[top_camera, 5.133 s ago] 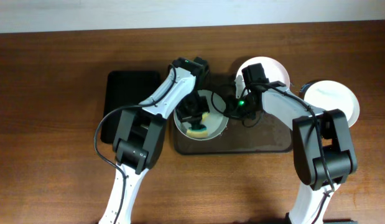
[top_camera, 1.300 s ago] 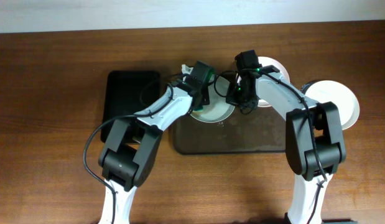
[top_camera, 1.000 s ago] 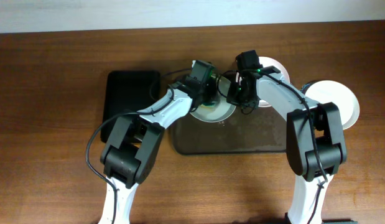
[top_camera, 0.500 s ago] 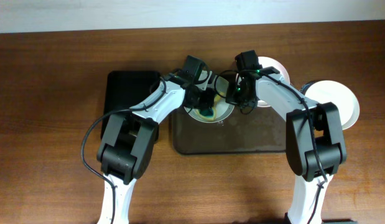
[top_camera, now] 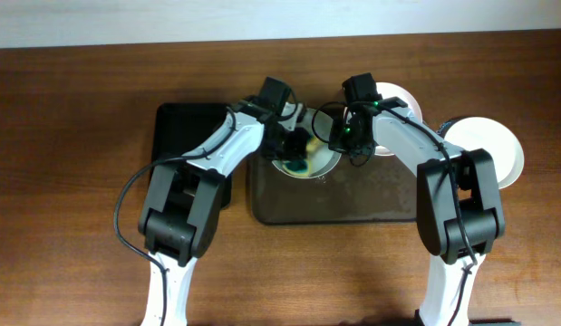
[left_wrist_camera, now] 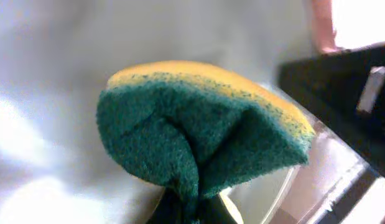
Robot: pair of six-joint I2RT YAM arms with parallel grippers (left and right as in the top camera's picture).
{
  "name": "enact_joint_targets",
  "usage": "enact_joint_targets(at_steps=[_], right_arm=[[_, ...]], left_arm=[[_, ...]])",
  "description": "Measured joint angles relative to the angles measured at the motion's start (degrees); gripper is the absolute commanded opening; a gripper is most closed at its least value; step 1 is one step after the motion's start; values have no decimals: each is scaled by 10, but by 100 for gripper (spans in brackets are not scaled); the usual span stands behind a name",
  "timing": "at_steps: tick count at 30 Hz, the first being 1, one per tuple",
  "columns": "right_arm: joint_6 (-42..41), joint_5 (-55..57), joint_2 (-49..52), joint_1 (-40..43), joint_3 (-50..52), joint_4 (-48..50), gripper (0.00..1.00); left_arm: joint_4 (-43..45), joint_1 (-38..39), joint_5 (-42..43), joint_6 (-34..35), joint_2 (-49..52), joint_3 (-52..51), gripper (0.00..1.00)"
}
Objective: Clean dirty plates on tray and stack at the side
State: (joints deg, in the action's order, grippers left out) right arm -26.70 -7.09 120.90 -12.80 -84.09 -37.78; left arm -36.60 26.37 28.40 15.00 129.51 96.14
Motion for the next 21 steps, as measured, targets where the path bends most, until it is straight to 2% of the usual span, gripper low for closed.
enact_joint_targets(at_steps=[3,6,10,12,16,19,21], right_arm=[[0,0,0,0,0,0,4],[0,0,0,0,0,0,4],[0,-2,0,0,0,1,4],[2,-3,0,0,0,2,4],[54,-31,0,2,1,2,4],[101,-68,-3,7,4,-27,4],[108,-57,-25,4,17,-53,4]], left_arm=[[77,8,-40,2,5,-3,0],[115,8,-211,49,5,-3,0],[108,20,-366,76,5,-3,0],[71,23,-381,80,5,9,0],[-61,7,-369,70,-7,76,0],[-147,-29,-370,56,-68,166,0],[-181,-54,-360,55,-111,189,0]])
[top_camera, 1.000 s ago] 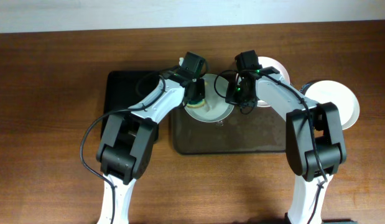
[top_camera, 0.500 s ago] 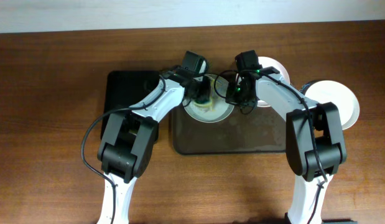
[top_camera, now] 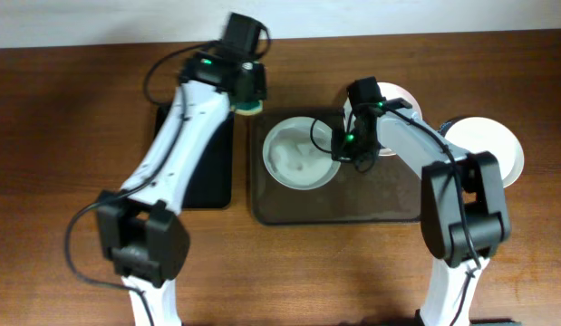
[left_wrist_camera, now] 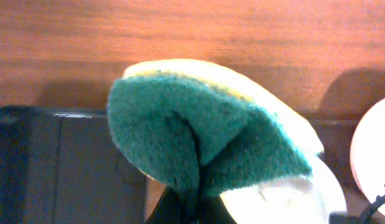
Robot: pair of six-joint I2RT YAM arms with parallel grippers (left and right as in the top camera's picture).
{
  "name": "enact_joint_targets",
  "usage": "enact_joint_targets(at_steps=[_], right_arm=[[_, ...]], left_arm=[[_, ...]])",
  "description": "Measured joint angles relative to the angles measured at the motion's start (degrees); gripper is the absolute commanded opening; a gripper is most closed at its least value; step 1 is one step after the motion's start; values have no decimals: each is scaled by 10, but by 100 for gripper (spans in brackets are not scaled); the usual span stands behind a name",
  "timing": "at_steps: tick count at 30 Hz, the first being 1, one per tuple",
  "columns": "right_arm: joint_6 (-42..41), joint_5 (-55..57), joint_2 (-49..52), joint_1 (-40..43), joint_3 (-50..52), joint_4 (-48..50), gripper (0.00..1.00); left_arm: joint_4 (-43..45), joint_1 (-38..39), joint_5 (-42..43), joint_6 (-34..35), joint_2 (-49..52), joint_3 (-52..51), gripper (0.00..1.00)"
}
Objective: Clean dirty plates on tray and stack at the side
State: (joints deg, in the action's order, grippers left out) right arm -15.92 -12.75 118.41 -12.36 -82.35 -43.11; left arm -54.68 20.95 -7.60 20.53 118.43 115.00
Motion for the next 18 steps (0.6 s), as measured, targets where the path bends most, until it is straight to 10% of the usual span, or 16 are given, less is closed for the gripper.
enact_joint_targets(at_steps=[11,18], right_arm=[[-107,650,-142,-289,8,-137,4],[-130,828,-169,-344,9,-152,4]], left_arm=[[-81,-92,122,-43,-16,4,0],[-81,-92,121,-43,-16,4,0]])
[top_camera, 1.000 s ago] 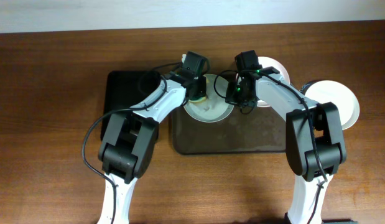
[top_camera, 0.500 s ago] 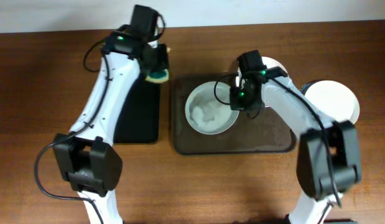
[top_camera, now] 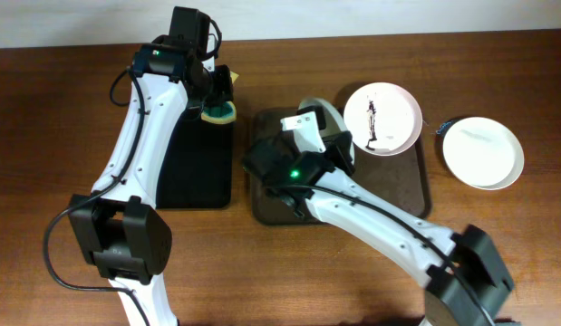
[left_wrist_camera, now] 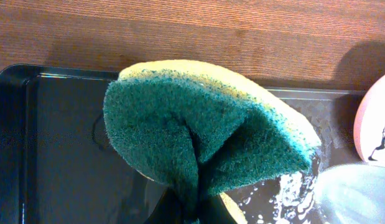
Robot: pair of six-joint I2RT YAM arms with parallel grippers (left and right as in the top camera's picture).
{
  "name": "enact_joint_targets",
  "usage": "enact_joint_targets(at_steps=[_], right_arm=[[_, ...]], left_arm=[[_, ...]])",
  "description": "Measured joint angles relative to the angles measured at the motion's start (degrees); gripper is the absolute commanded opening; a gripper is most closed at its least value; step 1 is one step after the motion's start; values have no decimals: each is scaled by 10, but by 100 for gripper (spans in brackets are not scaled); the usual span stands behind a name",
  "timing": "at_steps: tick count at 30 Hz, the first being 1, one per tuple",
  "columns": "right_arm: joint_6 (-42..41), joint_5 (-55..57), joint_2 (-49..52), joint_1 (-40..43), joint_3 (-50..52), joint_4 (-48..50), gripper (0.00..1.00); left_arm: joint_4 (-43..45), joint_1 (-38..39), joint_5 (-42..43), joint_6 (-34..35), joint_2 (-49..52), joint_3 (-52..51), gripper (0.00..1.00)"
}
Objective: Clean dirty plates on tray and stack at the side
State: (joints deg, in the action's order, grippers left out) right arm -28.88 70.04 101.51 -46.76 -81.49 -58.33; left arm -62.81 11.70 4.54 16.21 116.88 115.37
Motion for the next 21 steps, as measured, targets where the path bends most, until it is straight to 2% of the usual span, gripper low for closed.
enact_joint_targets(at_steps=[4,8,10,12,15,17,21], right_arm=[[-15,-1,-53,0,0,0,4],[-21,-152,-53,18,-1,1,4],[-9,-347,-67,111,-1,8,4],[14,-485,-99,228,-2,17,4],[40,-635,-127,393,-6,19,4],[53,-708,-126,557,-7,19,4],[56,-725,-109,752,-4,27,4]], left_arm=[[0,0,0,0,0,0,0],[0,0,0,0,0,0,0],[0,0,0,0,0,0,0],[0,0,0,0,0,0,0],[0,0,0,0,0,0,0],[0,0,0,0,0,0,0],[0,0,0,0,0,0,0]])
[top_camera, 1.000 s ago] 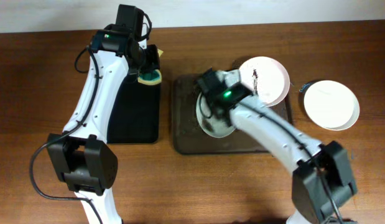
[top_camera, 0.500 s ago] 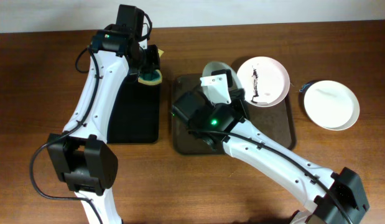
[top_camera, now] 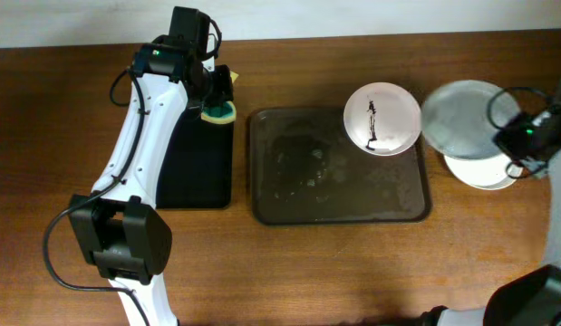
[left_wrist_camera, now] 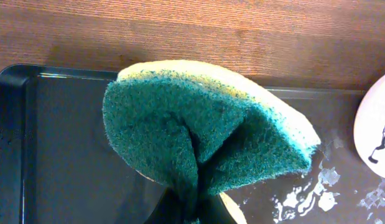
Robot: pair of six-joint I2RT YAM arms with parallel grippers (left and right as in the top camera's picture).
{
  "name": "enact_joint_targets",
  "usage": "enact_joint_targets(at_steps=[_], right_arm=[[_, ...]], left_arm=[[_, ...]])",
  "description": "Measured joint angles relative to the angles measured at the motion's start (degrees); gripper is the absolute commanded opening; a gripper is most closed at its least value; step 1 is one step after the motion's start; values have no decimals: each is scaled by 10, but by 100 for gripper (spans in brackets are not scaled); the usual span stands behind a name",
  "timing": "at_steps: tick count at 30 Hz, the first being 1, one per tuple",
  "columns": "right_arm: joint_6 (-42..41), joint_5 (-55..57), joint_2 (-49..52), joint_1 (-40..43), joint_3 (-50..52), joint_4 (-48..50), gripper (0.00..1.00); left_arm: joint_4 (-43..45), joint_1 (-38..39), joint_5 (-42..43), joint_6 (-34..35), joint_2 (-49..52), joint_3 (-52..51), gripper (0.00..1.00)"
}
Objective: Clean dirty plates on tray and stack at the side
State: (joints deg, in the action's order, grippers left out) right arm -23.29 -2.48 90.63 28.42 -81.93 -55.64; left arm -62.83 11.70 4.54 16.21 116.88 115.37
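A folded green and yellow sponge (left_wrist_camera: pixel 204 130) fills the left wrist view, and my left gripper (left_wrist_camera: pixel 192 208) is shut on it. It hangs over the right edge of the black tray (top_camera: pixel 185 154). A dirty white plate (top_camera: pixel 382 118) with black marks lies at the back right of the brown tray (top_camera: pixel 339 195). At the far right my right gripper (top_camera: pixel 518 138) holds a cleaned plate (top_camera: pixel 457 107) by its rim. That plate hangs tilted just over the white plate (top_camera: pixel 484 170) lying on the table.
The brown tray (left_wrist_camera: pixel 347 186) has wet streaks on its bare floor. The black tray (left_wrist_camera: pixel 55 143) lies left of it, the two almost touching. Bare wooden table (top_camera: pixel 44 181) lies in front of and to the left of both trays.
My right arm was stretched over the brown tray with the plate at its back left. It is now at the far right, holding the plate over the white plate there. The left gripper and sponge have not moved.
First the sponge was in the plate on the brown tray, with my right gripper at the plate's rim. Then the sponge was raised at the back left. Later it hung over the black tray and the plate was held up. Now the plate is over the side stack.
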Motion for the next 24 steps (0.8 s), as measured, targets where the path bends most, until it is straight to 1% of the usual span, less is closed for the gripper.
enact_joint_targets(at_steps=[2,3,5,6,7,9,12,14,17,20,24], right_arm=[[1,-2,21,52,15,24,4],[1,4,57,99,28,41,4],[2,9,92,123,41,57,32],[0,6,107,122,42,79,48],[4,-2,124,120,42,96,53],[19,-40,135,111,43,132,54],[38,-68,135,71,27,105,54],[56,-80,135,13,0,88,56],[63,-81,138,-78,-3,91,57],[68,-79,180,-139,-4,103,55],[68,-46,251,-180,-4,130,51]], left_arm=[[0,0,0,0,0,0,0],[0,0,0,0,0,0,0],[0,0,0,0,0,0,0],[1,0,0,0,0,0,0],[2,0,0,0,0,0,0],[4,0,0,0,0,0,0],[9,0,0,0,0,0,0],[10,0,0,0,0,0,0],[11,0,0,0,0,0,0],[11,1,-5,0,0,0,0],[11,1,-5,0,0,0,0]])
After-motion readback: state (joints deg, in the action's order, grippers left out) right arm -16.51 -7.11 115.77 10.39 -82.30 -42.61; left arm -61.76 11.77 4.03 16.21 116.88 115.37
